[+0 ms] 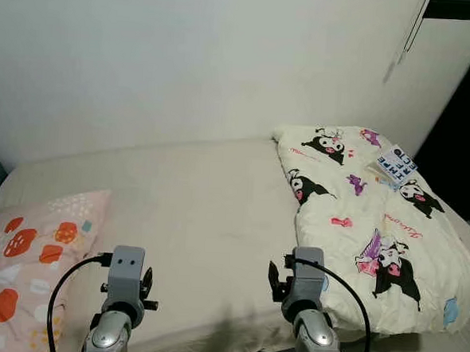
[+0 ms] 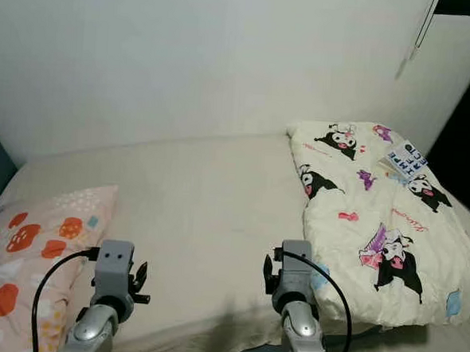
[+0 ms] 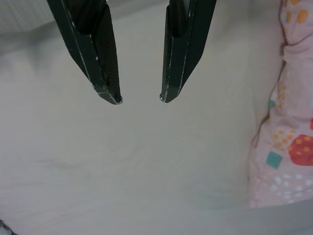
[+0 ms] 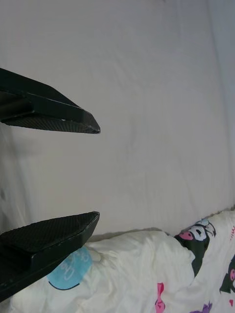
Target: Clean up the room
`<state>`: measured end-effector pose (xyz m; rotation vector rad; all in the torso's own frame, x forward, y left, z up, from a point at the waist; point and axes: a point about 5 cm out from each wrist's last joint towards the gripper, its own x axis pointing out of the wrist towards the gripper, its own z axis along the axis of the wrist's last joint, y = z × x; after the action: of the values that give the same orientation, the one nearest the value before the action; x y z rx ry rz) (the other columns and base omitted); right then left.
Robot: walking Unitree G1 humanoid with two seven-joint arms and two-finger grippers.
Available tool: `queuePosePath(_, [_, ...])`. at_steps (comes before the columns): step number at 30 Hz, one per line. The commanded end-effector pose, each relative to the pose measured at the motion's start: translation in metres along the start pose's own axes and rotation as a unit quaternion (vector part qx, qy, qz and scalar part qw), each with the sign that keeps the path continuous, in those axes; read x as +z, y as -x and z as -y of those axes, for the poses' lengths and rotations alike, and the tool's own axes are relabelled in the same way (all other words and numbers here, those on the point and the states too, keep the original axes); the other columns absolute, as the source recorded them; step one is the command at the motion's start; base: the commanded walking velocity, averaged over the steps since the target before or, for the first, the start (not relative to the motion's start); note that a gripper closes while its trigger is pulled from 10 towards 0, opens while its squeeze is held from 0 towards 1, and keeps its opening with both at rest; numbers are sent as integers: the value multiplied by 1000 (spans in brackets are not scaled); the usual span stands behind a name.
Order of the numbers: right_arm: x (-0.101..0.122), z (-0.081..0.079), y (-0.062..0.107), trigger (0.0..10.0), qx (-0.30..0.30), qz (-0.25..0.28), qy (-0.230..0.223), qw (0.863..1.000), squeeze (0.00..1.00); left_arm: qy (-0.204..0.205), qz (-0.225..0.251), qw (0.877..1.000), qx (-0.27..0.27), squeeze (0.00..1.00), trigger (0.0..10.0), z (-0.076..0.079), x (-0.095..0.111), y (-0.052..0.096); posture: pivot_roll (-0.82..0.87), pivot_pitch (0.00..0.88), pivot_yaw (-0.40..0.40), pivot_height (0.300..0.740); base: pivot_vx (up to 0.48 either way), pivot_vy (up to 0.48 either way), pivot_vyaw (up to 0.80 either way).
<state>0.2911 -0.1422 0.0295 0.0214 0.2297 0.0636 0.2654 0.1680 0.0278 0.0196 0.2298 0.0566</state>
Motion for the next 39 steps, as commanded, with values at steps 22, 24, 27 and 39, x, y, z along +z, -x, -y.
queuePosePath(22, [-10,7,7,10000,0,-14,8,1000,0,1,-9,1000,-17,0,10000,8,-9,6,-18,0,-19,740,0,0,0])
queuePosePath(24, [-11,7,8,10000,1,-16,9,1000,0,2,-9,1000,-18,0,10000,8,-9,7,-19,0,-19,740,0,0,0])
queuePosePath(27, [-12,7,9,10000,1,-17,9,1000,0,1,-9,1000,-16,0,10000,8,-9,7,-21,0,-20,740,0,0,0])
queuePosePath(39, [-13,9,11,10000,-5,-19,7,1000,0,35,-43,998,-20,0,10000,7,-15,7,-21,0,-13,740,0,0,0])
